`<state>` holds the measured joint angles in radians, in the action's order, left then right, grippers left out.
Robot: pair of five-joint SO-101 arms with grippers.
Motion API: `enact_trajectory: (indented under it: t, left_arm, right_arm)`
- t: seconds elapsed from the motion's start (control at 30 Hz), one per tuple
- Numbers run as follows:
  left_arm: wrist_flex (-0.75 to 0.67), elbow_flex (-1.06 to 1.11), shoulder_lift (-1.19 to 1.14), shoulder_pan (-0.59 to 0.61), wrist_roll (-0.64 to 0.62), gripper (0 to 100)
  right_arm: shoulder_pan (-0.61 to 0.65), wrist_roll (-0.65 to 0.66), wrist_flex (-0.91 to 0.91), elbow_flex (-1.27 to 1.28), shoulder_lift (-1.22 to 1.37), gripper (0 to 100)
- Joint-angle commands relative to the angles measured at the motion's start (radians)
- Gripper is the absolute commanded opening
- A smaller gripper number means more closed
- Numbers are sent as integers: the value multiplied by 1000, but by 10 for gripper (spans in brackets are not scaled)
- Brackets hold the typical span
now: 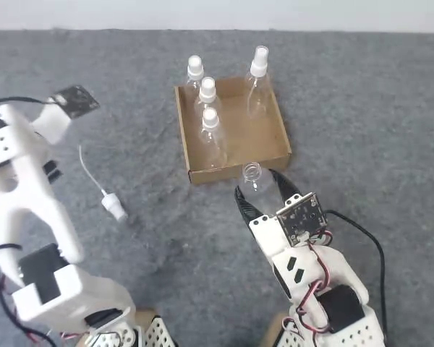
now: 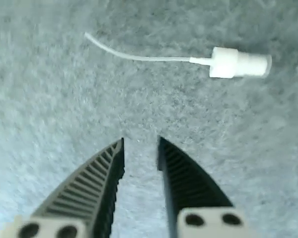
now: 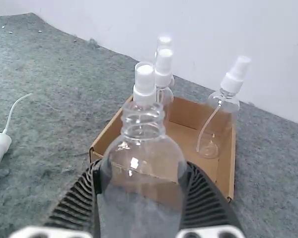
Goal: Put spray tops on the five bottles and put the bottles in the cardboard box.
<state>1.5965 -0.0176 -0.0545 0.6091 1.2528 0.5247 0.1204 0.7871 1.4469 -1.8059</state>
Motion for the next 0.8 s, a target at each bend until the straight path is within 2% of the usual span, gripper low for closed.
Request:
enact_trajectory:
  t: [0.0, 0.3, 0.63, 0.77]
  left_arm:
    - [-31, 21, 63, -11, 222, 220]
    - [-135, 156, 64, -72, 516, 227]
    - [-137, 266, 64, -203, 557, 228]
    - [-238, 348, 64, -226, 578, 228]
  right_arm:
    - [-12, 2, -16, -12, 8, 7]
    - [-10, 2, -25, 5, 8, 9]
    - [-10, 2, -25, 5, 8, 9]
    - [-10, 2, -25, 5, 8, 9]
